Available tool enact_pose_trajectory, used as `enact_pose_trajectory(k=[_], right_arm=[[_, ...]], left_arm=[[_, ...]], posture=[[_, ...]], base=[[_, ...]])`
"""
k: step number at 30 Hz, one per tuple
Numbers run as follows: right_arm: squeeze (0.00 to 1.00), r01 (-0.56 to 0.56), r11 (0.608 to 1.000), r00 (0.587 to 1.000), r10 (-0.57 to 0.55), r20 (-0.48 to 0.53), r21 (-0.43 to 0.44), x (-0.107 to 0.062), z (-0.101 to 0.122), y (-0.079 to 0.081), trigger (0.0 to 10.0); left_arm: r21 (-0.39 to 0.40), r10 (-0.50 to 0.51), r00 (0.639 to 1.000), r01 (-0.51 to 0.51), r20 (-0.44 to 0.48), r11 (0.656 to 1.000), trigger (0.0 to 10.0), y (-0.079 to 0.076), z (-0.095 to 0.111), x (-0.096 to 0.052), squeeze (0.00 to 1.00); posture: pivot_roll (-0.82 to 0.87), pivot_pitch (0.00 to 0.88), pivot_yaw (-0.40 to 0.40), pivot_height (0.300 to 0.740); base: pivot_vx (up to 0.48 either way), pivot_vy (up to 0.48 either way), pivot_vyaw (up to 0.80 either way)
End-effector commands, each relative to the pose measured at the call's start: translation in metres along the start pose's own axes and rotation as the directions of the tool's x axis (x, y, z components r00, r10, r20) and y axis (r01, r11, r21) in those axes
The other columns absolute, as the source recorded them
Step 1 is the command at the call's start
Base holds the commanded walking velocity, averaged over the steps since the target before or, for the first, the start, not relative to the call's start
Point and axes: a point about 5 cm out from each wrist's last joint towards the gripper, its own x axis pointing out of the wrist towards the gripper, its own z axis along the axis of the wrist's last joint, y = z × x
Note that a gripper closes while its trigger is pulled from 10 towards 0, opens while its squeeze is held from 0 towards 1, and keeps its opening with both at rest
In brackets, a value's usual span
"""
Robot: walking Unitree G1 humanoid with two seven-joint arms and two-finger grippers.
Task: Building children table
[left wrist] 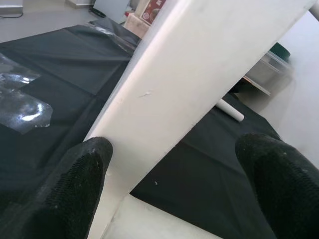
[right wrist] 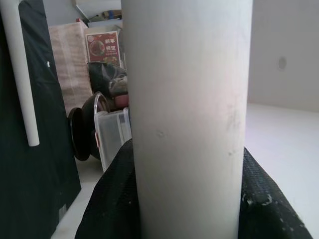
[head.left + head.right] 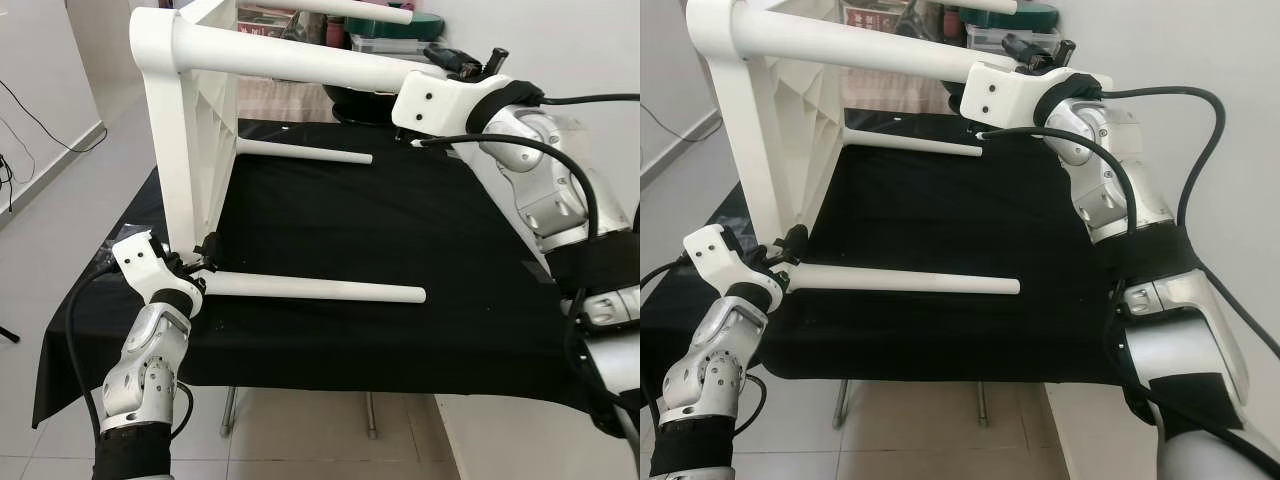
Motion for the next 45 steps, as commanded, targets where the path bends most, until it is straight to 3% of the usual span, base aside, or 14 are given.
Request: enact_pose_trajectory(k=[1, 8, 11, 13, 16, 21, 26, 27, 28, 29, 30, 35, 41, 45], right_arm=[[0.0, -0.037, 0.999, 0.999, 0.037, 0.007, 0.009, 0.003, 0.002, 0.007, 0.0], [0.0, -0.038, 0.999, 0.999, 0.038, 0.011, 0.019, 0.004, 0.003, 0.008, 0.0], [0.0, -0.043, 0.999, 0.999, 0.042, 0.016, 0.026, 0.004, 0.003, 0.01, 0.0], [0.0, -0.046, 0.998, 0.999, 0.045, 0.019, 0.034, 0.005, 0.004, 0.011, 0.0], [0.0, -0.045, 0.998, 0.999, 0.044, 0.021, 0.039, 0.006, 0.004, 0.011, 0.0], [0.0, -0.044, 0.998, 0.999, 0.043, 0.026, 0.045, 0.007, 0.006, 0.011, 0.0], [0.0, -0.042, 0.998, 0.999, 0.04, 0.033, 0.05, 0.007, 0.007, 0.01, 0.0], [0.0, -0.041, 0.998, 0.999, 0.04, 0.034, 0.051, 0.007, 0.008, 0.01, 0.0], [0.0, -0.041, 0.998, 0.999, 0.04, 0.034, 0.051, 0.007, 0.008, 0.01, 0.0], [0.0, -0.041, 0.998, 0.999, 0.039, 0.034, 0.051, 0.007, 0.008, 0.01, 0.0], [0.0, -0.041, 0.998, 0.999, 0.039, 0.034, 0.051, 0.007, 0.008, 0.01, 0.0], [0.0, -0.036, 0.998, 0.999, 0.034, 0.036, 0.055, 0.006, 0.008, 0.007, 0.0], [0.0, -0.029, 0.998, 0.999, 0.027, 0.031, 0.054, 0.004, 0.006, 0.003, 0.0], [0.0, -0.027, 0.998, 0.999, 0.025, 0.028, 0.055, 0.004, 0.005, 0.003, 0.0]], left_arm=[[-0.028, -0.031, 0.999, 0.032, 0.027, 0.999, 10.0, -0.014, 0.007, 0.007, 0.0], [-0.004, -0.094, 0.996, 0.094, -0.008, 0.996, 10.0, -0.028, 0.001, 0.009, 0.0], [0.114, -0.192, 0.981, 0.194, -0.031, 0.974, 10.0, -0.047, -0.002, 0.006, 0.0], [0.304, -0.301, 0.951, 0.306, -0.066, 0.902, 10.0, -0.071, -0.005, -0.001, 0.0], [0.436, -0.385, 0.915, 0.396, -0.118, 0.808, 10.0, -0.09, -0.012, -0.009, 0.0], [0.496, -0.386, 0.913, 0.399, -0.134, 0.771, 10.0, -0.091, -0.017, -0.008, 0.0], [0.606, -0.284, 0.953, 0.285, -0.101, 0.743, 10.0, -0.068, -0.011, 0.011, 0.0], [0.633, -0.238, 0.967, 0.24, -0.089, 0.736, 3.0, -0.057, -0.007, 0.018, 0.0], [0.633, -0.238, 0.967, 0.24, -0.089, 0.736, 3.0, -0.057, -0.007, 0.018, 0.0], [0.646, -0.209, 0.975, 0.211, -0.082, 0.733, 0.0, -0.05, -0.005, 0.022, 0.0], [0.646, -0.209, 0.975, 0.211, -0.082, 0.733, 0.0, -0.05, -0.005, 0.022, 0.0], [0.694, -0.014, 0.999, 0.04, -0.042, 0.719, 0.0, 0.0, 0.008, 0.038, 0.0], [0.69, 0.166, 0.986, -0.1, -0.029, 0.717, 0.0, 0.047, 0.005, 0.03, 0.0], [0.7, 0.216, 0.976, -0.14, -0.02, 0.7, 0.0, 0.064, 0.002, 0.026, 0.0]], posture=[[-0.01, 0.044, -0.075, 0.74], [-0.01, 0.043, -0.072, 0.74], [-0.01, 0.044, -0.07, 0.74], [-0.01, 0.047, -0.068, 0.74], [-0.01, 0.048, -0.067, 0.74], [-0.01, 0.049, -0.066, 0.74], [-0.02, 0.047, -0.064, 0.74], [-0.02, 0.048, -0.062, 0.74], [-0.02, 0.048, -0.062, 0.74], [-0.02, 0.048, -0.062, 0.74], [-0.02, 0.048, -0.062, 0.74], [-0.03, 0.048, -0.054, 0.74], [-0.03, 0.046, -0.05, 0.74], [-0.04, 0.047, -0.052, 0.74]], base=[[0.0, 0.0, 0.0], [0.0, 0.0, 0.0], [0.0, 0.0, 0.0], [0.0, 0.0, 0.0], [0.0, 0.0, 0.0], [0.0, 0.0, 0.0], [0.0, 0.0, 0.0], [0.0, 0.0, 0.0], [0.0, 0.0, 0.0], [0.0, 0.0, 0.0], [0.0, 0.0, 0.0], [0.0, 0.0, 0.0], [0.0, 0.0, 0.0], [0.0, 0.0, 0.0]])
